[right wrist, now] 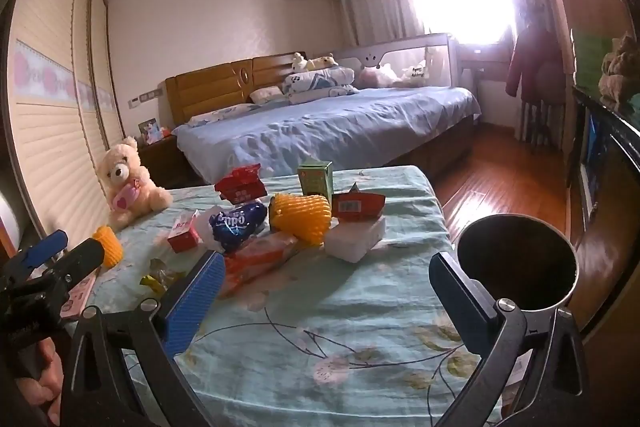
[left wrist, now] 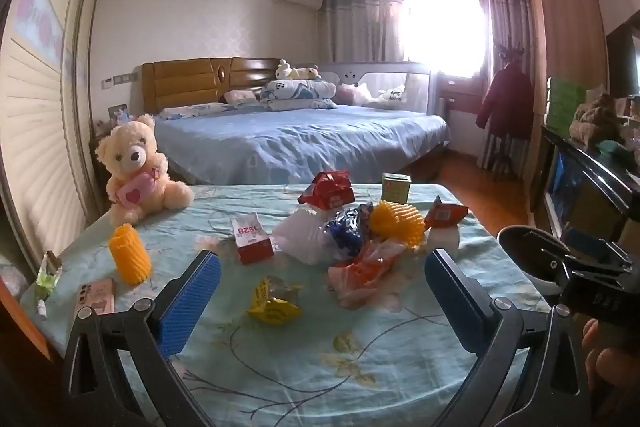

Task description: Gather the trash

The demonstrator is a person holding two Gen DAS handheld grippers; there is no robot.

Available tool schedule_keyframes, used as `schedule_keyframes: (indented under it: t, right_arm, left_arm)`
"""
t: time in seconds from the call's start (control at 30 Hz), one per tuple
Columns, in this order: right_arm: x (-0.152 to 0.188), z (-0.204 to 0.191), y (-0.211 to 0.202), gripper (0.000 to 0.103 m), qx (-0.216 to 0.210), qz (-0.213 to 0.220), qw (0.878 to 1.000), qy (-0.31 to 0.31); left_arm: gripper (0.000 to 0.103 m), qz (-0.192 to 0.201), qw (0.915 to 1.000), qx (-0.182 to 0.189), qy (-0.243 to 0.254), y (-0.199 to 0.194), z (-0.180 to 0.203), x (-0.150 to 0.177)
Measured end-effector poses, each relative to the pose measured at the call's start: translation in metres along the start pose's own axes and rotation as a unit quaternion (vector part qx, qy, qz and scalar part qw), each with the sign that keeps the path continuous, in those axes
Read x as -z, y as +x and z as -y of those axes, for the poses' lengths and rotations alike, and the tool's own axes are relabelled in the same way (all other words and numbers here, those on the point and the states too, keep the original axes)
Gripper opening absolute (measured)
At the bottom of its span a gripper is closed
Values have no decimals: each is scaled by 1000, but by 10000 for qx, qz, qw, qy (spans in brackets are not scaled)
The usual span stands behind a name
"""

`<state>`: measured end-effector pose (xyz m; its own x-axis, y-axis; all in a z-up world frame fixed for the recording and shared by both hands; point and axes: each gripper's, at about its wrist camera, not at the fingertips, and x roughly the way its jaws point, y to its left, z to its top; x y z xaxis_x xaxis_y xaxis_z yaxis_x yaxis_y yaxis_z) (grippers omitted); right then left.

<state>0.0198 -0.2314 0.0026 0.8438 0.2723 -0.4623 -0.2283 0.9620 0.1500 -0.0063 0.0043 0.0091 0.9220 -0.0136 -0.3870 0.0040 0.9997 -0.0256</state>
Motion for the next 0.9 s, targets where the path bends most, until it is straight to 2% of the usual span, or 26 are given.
schedule_keyframes:
  t: [0.9]
  right_arm:
    - [-4, -3, -4, 102, -42, 99, 9999, 5]
  left_arm:
    - [102, 38, 10000, 39, -22, 1, 1, 2]
